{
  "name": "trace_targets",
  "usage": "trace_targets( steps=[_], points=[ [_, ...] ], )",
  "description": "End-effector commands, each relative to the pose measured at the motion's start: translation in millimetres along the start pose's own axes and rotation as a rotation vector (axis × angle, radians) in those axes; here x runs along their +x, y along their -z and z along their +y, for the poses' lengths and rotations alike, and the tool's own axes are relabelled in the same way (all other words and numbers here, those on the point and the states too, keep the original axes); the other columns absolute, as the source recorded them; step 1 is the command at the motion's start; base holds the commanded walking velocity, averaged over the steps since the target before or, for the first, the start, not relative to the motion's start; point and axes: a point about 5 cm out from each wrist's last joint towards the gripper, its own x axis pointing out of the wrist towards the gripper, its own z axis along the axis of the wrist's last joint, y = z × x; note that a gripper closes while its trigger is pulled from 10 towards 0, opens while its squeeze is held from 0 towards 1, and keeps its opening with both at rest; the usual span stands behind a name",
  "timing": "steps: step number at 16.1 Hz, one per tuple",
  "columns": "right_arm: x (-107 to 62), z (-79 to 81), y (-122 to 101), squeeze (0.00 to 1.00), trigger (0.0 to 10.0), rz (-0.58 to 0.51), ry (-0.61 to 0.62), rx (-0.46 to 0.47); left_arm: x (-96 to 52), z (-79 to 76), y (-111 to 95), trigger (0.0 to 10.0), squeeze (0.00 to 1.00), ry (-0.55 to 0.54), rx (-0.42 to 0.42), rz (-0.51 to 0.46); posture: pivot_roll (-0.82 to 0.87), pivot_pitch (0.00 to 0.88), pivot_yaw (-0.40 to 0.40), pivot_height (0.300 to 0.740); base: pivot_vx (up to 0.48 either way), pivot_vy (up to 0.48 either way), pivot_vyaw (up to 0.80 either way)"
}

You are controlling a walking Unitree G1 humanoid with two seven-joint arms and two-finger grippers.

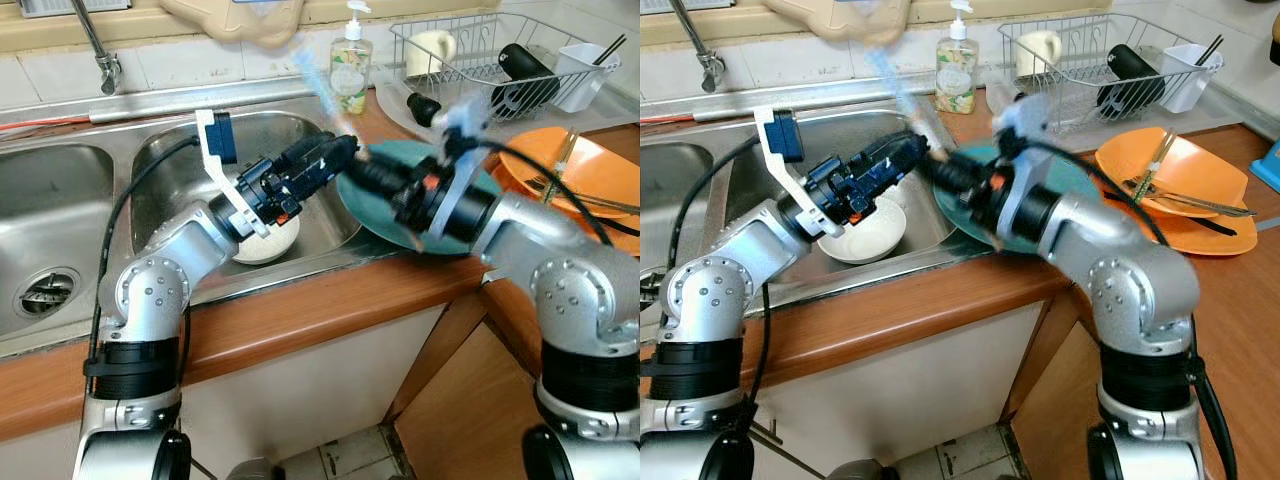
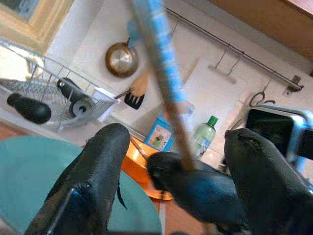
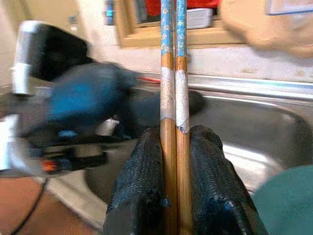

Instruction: Kitchen organization

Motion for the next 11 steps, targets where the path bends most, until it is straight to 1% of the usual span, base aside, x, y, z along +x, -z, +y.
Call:
trace_targets(
  steps=[1, 3, 4, 7, 11],
  points=[
    [-0.1, 8.5, -2.8, 0.0, 0.0, -0.015, -0.053, -0.031, 2.0, -0.1, -3.1, 0.0, 0.0, 0.003, -0.013, -0.009, -0.03, 0.0, 0.043, 0.74, 0.0, 0.0, 0.0],
    [-0.1, 10.3, -2.0, 0.0, 0.0, -0.012, -0.066, -0.035, 2.3, 0.4, -2.4, 0.0, 0.0, 0.003, -0.019, -0.01, -0.03, 0.0, 0.043, 0.74, 0.0, 0.0, 0.0],
    [-0.1, 13.3, 0.9, 0.0, 0.0, 0.001, -0.082, -0.042, 3.5, 1.1, -2.5, 0.0, 0.0, 0.007, -0.053, -0.025, -0.03, 0.0, 0.045, 0.74, 0.0, 0.0, 0.0],
    [-0.5, 13.8, 6.1, 0.0, 0.0, 0.024, -0.079, -0.051, 3.7, 1.8, -5.8, 0.0, 0.0, 0.016, -0.102, -0.059, -0.03, 0.0, 0.048, 0.74, 0.0, 0.0, 0.0],
    [0.2, 12.1, 9.1, 0.0, 0.0, 0.042, -0.057, -0.053, 3.4, 1.5, -7.3, 0.0, 0.0, 0.022, -0.114, -0.071, -0.03, 0.0, 0.048, 0.74, 0.0, 0.0, 0.0]
  ],
)
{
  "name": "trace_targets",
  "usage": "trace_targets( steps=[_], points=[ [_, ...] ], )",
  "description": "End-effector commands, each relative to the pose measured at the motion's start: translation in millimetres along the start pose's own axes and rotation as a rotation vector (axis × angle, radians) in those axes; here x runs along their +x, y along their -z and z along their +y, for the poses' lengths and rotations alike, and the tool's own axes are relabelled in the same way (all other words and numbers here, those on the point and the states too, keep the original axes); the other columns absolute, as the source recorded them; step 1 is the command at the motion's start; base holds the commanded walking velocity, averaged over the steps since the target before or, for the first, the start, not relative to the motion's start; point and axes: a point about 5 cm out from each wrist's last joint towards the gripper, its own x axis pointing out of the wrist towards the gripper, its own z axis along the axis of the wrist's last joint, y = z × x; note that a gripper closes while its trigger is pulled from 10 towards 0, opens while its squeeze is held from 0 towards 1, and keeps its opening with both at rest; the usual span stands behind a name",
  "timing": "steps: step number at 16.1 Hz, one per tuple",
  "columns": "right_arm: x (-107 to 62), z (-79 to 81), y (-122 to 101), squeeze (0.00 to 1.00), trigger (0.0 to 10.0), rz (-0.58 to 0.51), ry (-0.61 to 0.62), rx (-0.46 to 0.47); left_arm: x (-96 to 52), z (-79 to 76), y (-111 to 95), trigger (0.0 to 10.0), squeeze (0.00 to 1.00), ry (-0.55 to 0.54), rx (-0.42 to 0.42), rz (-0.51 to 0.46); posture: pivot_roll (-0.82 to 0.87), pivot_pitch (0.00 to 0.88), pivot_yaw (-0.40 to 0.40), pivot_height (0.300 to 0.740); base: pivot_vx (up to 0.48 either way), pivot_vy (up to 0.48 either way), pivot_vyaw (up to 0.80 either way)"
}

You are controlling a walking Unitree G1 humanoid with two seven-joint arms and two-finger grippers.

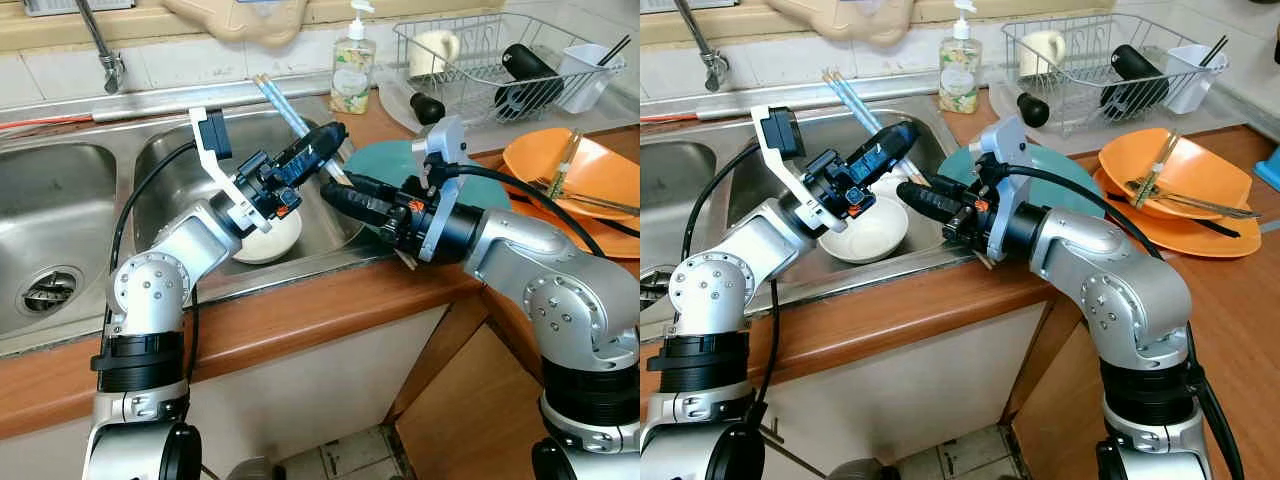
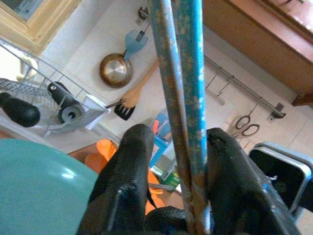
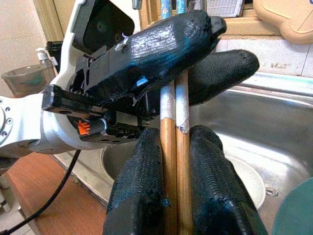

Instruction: Kitchen organization

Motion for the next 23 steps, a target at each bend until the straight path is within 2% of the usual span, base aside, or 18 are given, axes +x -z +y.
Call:
trace_targets(
  steps=[1, 6, 8, 9, 10, 12, 13, 15, 16, 19, 21, 23],
  points=[
    [-1.0, 1.2, 0.0, 0.0, 0.0, 0.005, 0.011, -0.022, 0.7, -0.3, -2.6, 0.0, 0.0, -0.002, -0.006, -0.004, -0.03, 0.0, 0.048, 0.74, 0.0, 0.0, 0.0],
    [-0.9, -0.5, -0.2, 0.0, 0.0, 0.008, 0.031, -0.032, 0.9, -1.6, -0.3, 0.0, 0.0, -0.001, -0.005, 0.017, -0.03, 0.0, 0.05, 0.74, 0.0, 0.0, 0.0],
    [-0.3, -0.7, -0.3, 0.0, 1.2, 0.009, 0.034, -0.038, 0.8, -1.5, -0.3, 0.0, 0.0, -0.003, -0.005, 0.021, -0.03, 0.0, 0.051, 0.74, 0.0, 0.0, 0.0],
    [0.3, -0.5, -0.4, 0.0, 3.3, 0.01, 0.034, -0.043, 0.5, -0.9, -0.5, 0.0, 0.0, -0.007, -0.002, 0.023, -0.03, 0.0, 0.051, 0.74, 0.0, 0.0, 0.0],
    [0.9, 0.1, -0.6, 0.0, 9.6, 0.012, 0.033, -0.053, 0.0, -0.5, -1.0, 0.0, 0.0, -0.011, 0.001, 0.024, -0.03, 0.0, 0.051, 0.74, 0.0, 0.0, 0.0],
    [2.9, -1.0, -0.6, 0.0, 10.0, 0.017, 0.05, -0.079, -0.9, 1.0, -3.0, 0.0, 0.0, -0.023, 0.005, 0.019, -0.03, 0.0, 0.047, 0.74, 0.0, 0.0, 0.0],
    [3.9, -1.8, -0.8, 1.0, 10.0, 0.011, 0.052, -0.074, -1.8, 2.8, -4.6, 0.0, 0.0, -0.041, 0.01, 0.011, -0.03, 0.0, 0.046, 0.74, 0.0, 0.0, 0.0],
    [4.6, -3.6, -1.7, 1.0, 10.0, 0.002, 0.067, -0.077, -3.0, 5.6, -6.4, 0.0, 0.0, -0.065, 0.017, 0.002, -0.03, 0.0, 0.046, 0.74, 0.0, 0.0, 0.0],
    [4.3, -7.6, -2.6, 0.0, 10.0, 0.001, 0.114, -0.11, -5.8, 11.8, -11.9, 0.0, 0.0, -0.12, 0.025, -0.026, -0.03, 0.0, 0.049, 0.74, 0.0, 0.0, 0.0],
    [3.6, -8.1, -2.2, 0.0, 10.0, 0.012, 0.119, -0.122, -13.2, 24.3, -26.3, 0.0, 0.0, -0.22, 0.047, -0.084, -0.03, 0.0, 0.049, 0.74, 0.0, 0.0, 0.0],
    [2.4, -4.9, 0.4, 0.0, 10.0, 0.035, 0.111, -0.136, -28.8, 44.7, -50.0, 0.0, 0.0, -0.397, 0.089, -0.161, -0.03, 0.0, 0.05, 0.74, 0.0, 0.0, 0.0],
    [2.0, -3.5, 3.3, 0.0, 10.0, 0.055, 0.113, -0.142, -41.7, 60.8, -62.4, 0.0, 0.0, -0.546, 0.099, -0.189, -0.03, 0.0, 0.051, 0.74, 0.0, 0.0, 0.0]
  ],
)
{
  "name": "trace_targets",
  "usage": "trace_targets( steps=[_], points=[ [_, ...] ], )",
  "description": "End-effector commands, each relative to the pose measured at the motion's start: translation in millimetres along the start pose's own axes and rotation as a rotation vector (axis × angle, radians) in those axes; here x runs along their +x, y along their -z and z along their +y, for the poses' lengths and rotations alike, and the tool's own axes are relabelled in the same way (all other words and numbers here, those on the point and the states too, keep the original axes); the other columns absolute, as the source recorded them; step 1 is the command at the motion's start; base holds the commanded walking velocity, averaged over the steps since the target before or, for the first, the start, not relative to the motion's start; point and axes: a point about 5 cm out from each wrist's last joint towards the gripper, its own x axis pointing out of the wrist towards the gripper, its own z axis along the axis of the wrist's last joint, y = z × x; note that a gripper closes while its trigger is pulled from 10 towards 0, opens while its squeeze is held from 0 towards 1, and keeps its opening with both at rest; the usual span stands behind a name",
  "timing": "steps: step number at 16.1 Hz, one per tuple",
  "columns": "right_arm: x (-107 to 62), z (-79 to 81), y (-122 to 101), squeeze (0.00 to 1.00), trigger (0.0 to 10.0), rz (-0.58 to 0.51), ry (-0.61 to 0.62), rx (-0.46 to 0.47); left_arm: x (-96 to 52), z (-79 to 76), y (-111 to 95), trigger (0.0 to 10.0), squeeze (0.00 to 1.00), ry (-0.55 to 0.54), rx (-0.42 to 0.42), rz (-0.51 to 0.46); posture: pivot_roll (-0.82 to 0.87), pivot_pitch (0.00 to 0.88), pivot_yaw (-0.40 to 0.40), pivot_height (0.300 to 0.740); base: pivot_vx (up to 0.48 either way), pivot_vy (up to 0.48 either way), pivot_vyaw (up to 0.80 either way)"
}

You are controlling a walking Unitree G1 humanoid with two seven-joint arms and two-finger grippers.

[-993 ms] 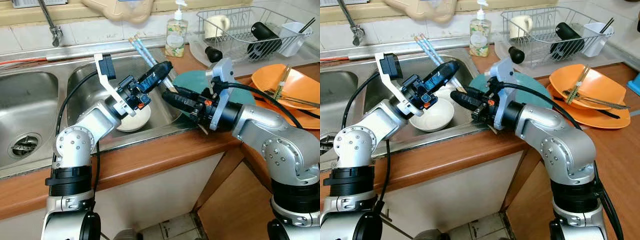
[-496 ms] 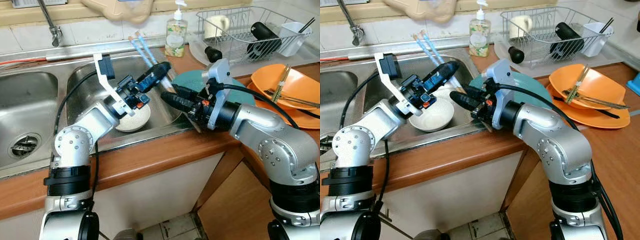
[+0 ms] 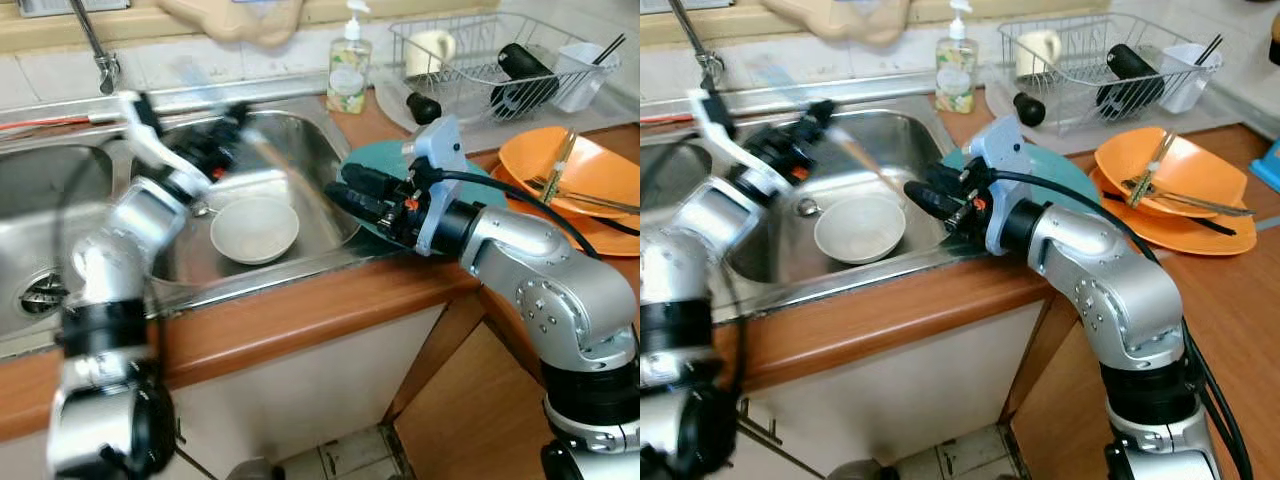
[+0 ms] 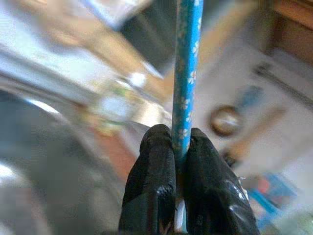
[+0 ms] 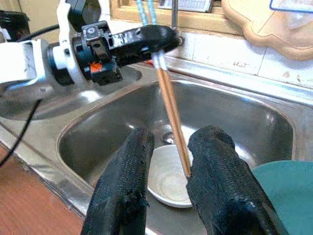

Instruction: Kitchen organization

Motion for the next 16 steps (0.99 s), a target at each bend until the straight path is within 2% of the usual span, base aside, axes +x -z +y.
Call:
trace_targets(
  steps=[1, 2, 3, 4, 5, 6, 7, 8, 9, 12, 13, 14, 16],
  points=[
    [-0.3, 3.3, 1.5, 0.0, 10.0, 0.02, -0.004, -0.013, 1.4, 11.8, 0.7, 0.0, 0.0, -0.114, 0.017, 0.018, -0.03, 0.0, 0.05, 0.74, 0.0, 0.0, 0.0],
    [0.0, 3.7, 3.1, 0.0, 10.0, 0.03, -0.002, -0.019, 2.3, 21.8, 4.4, 0.0, 0.0, -0.209, 0.043, 0.049, -0.03, 0.0, 0.05, 0.74, 0.0, 0.0, 0.0],
    [0.4, 3.7, 3.6, 0.0, 10.0, 0.034, 0.0, -0.022, 3.2, 27.3, 7.1, 0.7, 0.0, -0.257, 0.057, 0.069, -0.03, 0.0, 0.05, 0.74, 0.0, 0.0, 0.0],
    [1.1, 3.9, 4.4, 0.0, 10.0, 0.038, 0.002, -0.025, 6.1, 34.3, 11.5, 6.6, 0.0, -0.305, 0.083, 0.091, -0.03, 0.0, 0.05, 0.74, 0.0, 0.0, 0.0],
    [2.8, 4.1, 5.9, 0.0, 10.0, 0.049, 0.01, -0.036, 11.3, 42.3, 21.5, 10.0, 0.16, -0.361, 0.075, 0.135, -0.04, 0.0, 0.053, 0.74, 0.0, 0.0, 0.0],
    [3.4, 4.2, 6.4, 0.0, 10.0, 0.052, 0.013, -0.039, 12.9, 44.4, 24.9, 10.0, 0.16, -0.375, 0.07, 0.149, -0.04, 0.0, 0.053, 0.74, 0.0, 0.0, 0.0],
    [4.4, 3.9, 7.5, 0.0, 10.0, 0.059, 0.025, -0.045, 14.7, 50.8, 34.3, 10.0, 1.0, -0.432, 0.093, 0.201, -0.04, 0.0, 0.055, 0.74, 0.0, 0.0, 0.0],
    [4.7, 3.4, 8.7, 0.0, 10.0, 0.068, 0.04, -0.047, 14.0, 57.3, 42.1, 10.0, 1.0, -0.497, 0.162, 0.265, -0.05, 0.0, 0.058, 0.74, 0.0, 0.0, 0.0],
    [4.5, 2.9, 9.4, 0.0, 10.0, 0.073, 0.052, -0.046, 13.7, 60.8, 46.8, 10.0, 1.0, -0.531, 0.192, 0.302, -0.05, 0.0, 0.059, 0.74, 0.0, 0.0, 0.0],
    [0.9, -4.0, 13.2, 0.0, 10.0, 0.096, 0.138, -0.021, 16.5, 63.5, 51.9, 10.0, 1.0, -0.547, 0.192, 0.342, -0.06, 0.0, 0.062, 0.74, 0.0, 0.0, 0.0],
    [-2.2, -10.4, 13.8, 0.15, 10.0, 0.09, 0.197, 0.028, 16.7, 64.1, 51.0, 10.0, 1.0, -0.548, 0.202, 0.343, -0.05, 0.0, 0.061, 0.74, 0.0, 0.0, 0.0],
    [-4.3, -16.8, 13.0, 1.0, 10.0, 0.076, 0.25, 0.056, 17.0, 64.3, 49.8, 10.0, 1.0, -0.543, 0.222, 0.343, -0.05, 0.0, 0.061, 0.74, 0.0, 0.0, 0.0],
    [-10.8, -25.4, 11.3, 1.0, 10.0, 0.055, 0.302, 0.131, 19.0, 62.0, 45.6, 10.0, 1.0, -0.507, 0.262, 0.327, -0.05, 0.0, 0.059, 0.74, 0.0, 0.0, 0.0]
  ],
)
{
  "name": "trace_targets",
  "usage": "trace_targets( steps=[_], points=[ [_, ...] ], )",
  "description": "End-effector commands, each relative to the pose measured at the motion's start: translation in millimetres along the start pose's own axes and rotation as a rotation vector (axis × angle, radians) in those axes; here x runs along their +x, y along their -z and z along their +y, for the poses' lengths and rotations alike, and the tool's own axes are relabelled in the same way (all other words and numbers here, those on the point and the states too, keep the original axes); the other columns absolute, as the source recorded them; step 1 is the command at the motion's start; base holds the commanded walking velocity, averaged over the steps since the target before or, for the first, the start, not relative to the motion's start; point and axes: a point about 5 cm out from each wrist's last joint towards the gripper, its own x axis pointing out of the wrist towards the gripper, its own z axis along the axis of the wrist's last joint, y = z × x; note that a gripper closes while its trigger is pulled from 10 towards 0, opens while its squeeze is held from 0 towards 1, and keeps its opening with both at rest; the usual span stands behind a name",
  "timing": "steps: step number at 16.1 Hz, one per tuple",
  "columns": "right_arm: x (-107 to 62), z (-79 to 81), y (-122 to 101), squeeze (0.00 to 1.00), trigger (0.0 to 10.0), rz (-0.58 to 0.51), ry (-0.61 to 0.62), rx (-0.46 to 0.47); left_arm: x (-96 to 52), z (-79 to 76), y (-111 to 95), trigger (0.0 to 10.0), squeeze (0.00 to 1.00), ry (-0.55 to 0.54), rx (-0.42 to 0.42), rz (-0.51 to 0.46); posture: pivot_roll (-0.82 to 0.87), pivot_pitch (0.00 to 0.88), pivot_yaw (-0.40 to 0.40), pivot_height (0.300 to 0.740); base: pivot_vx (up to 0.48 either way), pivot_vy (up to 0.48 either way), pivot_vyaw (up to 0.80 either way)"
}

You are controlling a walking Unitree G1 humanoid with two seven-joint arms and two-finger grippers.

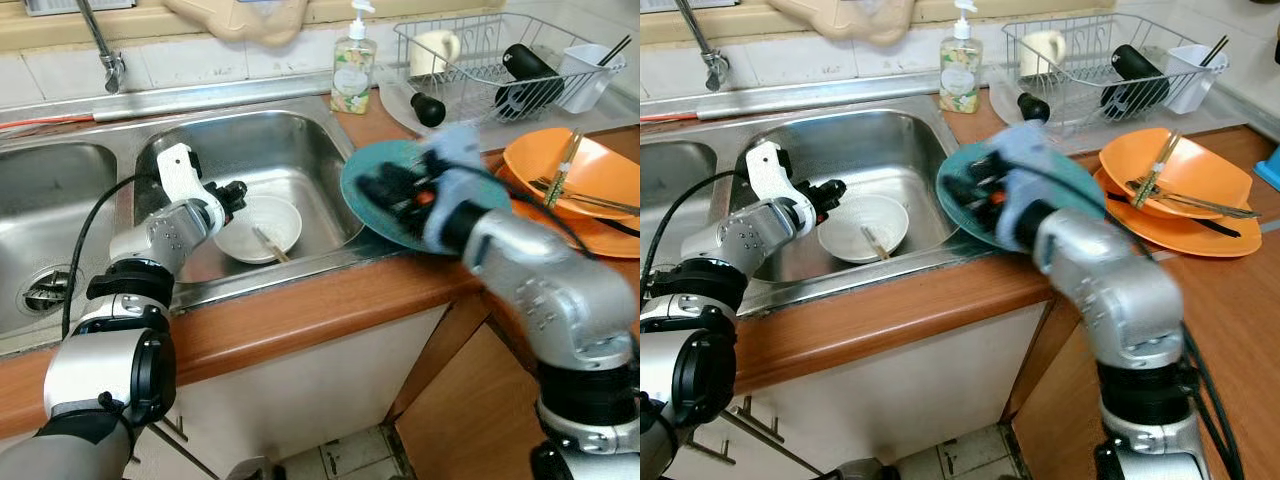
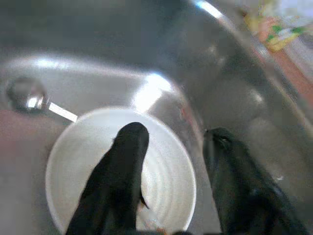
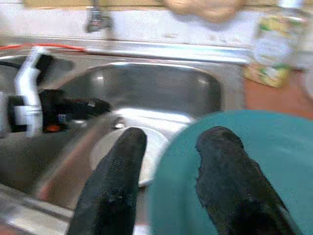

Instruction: Kitchen organization

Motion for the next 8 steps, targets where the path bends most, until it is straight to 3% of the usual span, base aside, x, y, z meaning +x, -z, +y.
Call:
trace_targets(
  steps=[1, 3, 8],
  points=[
    [-6.8, -7.0, -1.7, 1.0, 10.0, 0.004, 0.046, 0.01, -1.6, -5.9, -14.4, 10.0, 1.0, 0.049, 0.072, -0.064, -0.06, 0.0, 0.059, 0.74, 0.0, 0.0, 0.0],
    [-20.8, -20.5, -2.5, 1.0, 10.0, 0.016, 0.165, 0.024, -9.2, -15.5, -23.7, 10.0, 1.0, 0.169, 0.271, -0.158, -0.06, 0.0, 0.059, 0.74, 0.0, 0.0, 0.0],
    [-50.5, -52.1, 12.4, 1.0, 10.0, 0.135, 0.477, 0.09, -48.7, -29.7, -11.5, 10.0, 1.0, 0.404, 0.551, -0.253, -0.06, 0.0, 0.05, 0.74, 0.0, 0.0, 0.0]
  ],
)
